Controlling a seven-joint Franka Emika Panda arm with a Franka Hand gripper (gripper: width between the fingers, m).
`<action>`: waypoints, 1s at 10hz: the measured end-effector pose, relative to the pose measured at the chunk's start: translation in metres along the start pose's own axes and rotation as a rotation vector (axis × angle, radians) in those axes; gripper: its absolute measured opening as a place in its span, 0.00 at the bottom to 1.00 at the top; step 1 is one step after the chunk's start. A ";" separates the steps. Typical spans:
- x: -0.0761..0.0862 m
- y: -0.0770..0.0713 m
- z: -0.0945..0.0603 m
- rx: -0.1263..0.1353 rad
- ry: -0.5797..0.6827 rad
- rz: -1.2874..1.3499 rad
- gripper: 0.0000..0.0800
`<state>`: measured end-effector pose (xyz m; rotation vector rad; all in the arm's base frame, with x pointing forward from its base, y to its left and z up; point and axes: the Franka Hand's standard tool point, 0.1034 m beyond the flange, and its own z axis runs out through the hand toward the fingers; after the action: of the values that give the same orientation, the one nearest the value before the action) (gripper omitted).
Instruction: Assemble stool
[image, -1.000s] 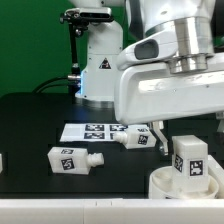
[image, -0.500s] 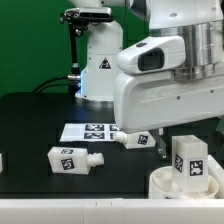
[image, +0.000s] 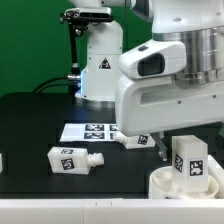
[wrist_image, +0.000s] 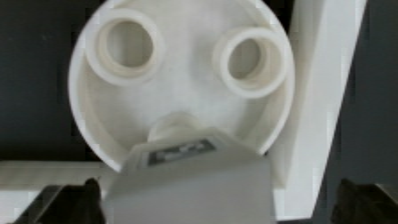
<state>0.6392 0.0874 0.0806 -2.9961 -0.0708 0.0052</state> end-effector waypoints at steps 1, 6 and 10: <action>0.001 -0.002 0.003 0.000 0.008 0.046 0.81; 0.000 -0.004 0.007 0.001 0.042 0.083 0.42; -0.001 -0.012 0.011 0.016 0.046 0.487 0.42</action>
Offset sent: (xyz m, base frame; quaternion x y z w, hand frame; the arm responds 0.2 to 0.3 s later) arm 0.0000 0.0000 0.0000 0.0000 0.0000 0.0650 0.9979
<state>0.6377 0.1005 0.0714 -2.9123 0.6560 -0.0101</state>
